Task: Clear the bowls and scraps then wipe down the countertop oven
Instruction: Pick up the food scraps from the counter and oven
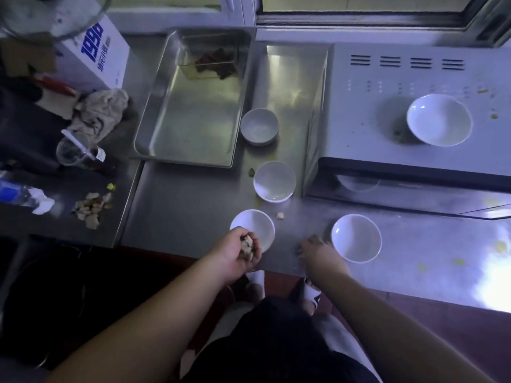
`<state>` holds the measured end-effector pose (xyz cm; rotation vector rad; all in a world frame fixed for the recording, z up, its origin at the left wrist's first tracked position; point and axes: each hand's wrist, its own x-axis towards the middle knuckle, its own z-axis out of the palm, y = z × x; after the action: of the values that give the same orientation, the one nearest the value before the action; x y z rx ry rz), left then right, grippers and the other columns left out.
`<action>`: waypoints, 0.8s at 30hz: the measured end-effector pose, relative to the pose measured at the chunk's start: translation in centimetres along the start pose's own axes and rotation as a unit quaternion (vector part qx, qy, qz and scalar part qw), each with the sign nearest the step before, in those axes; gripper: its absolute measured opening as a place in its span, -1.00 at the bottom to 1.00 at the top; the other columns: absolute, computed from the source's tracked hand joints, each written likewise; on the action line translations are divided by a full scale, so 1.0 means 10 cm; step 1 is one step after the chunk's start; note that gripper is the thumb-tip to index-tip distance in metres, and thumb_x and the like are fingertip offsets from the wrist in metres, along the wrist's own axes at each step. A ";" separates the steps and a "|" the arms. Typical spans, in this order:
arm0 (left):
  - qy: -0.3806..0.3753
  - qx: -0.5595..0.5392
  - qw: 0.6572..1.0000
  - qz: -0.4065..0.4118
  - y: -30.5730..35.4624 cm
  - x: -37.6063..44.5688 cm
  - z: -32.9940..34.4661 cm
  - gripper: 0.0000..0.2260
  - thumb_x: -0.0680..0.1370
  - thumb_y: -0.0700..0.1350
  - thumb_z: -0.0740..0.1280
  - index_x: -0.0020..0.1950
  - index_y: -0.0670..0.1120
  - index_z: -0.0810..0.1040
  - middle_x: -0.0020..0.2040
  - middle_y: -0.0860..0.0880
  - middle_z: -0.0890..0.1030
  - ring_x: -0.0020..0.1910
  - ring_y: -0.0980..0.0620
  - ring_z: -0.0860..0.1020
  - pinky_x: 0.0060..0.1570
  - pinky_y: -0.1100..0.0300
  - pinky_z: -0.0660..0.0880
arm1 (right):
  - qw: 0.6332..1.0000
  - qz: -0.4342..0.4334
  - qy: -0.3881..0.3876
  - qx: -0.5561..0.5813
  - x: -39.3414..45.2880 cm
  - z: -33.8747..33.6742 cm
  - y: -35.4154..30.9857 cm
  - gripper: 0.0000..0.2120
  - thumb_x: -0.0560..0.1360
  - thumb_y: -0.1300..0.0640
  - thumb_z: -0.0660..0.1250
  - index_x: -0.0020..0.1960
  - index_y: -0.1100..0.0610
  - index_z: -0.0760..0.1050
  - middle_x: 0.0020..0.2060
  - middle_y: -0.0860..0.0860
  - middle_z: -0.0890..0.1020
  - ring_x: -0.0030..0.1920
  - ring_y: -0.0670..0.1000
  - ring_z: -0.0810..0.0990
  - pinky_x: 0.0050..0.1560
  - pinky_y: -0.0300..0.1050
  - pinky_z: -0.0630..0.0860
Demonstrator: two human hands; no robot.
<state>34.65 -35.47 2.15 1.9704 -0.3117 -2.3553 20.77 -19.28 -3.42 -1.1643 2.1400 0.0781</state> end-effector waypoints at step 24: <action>-0.002 -0.010 1.000 0.019 0.73 0.23 -0.52 -0.73 0.64 -0.16 0.18 -0.25 -0.17 0.47 -0.33 -0.09 0.50 -0.34 0.04 0.48 -0.41 0.25 0.55 | 0.960 0.077 0.165 0.211 0.74 -0.15 -0.43 -0.79 0.61 0.03 0.34 0.02 0.17 0.61 -0.08 0.14 0.67 -0.07 0.21 0.62 -0.05 0.05 0.55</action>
<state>38.71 -43.67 0.43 1.9332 -0.3200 -2.3315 20.51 -27.72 -5.58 -0.7994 2.3756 -0.5127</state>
